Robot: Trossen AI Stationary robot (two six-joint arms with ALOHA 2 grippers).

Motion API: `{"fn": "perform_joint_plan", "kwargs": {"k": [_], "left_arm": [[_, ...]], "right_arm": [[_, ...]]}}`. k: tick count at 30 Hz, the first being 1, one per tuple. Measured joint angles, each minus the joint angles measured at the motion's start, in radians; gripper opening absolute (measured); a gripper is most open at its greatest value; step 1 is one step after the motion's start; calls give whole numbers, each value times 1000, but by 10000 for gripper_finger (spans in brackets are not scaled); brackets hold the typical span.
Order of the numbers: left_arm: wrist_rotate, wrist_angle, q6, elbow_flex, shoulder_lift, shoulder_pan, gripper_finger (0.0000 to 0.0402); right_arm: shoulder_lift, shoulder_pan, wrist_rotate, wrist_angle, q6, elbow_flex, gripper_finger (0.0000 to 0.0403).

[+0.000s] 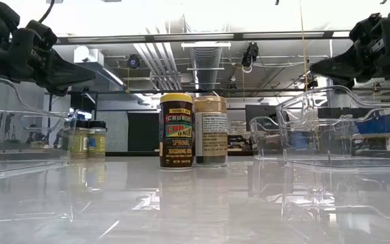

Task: Sort spices by type
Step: Put the bottom yellow seasoning bottle into the middle right transparent bin

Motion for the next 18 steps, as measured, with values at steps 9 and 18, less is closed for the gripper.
{"fn": "perform_joint_plan", "kwargs": {"k": [9, 18], "left_arm": [[0, 0, 0, 0, 0, 0, 1], [0, 0, 0, 0, 0, 0, 1]], "right_arm": [[0, 0, 0, 39, 39, 0, 13], [0, 0, -1, 80, 334, 0, 13]]}}
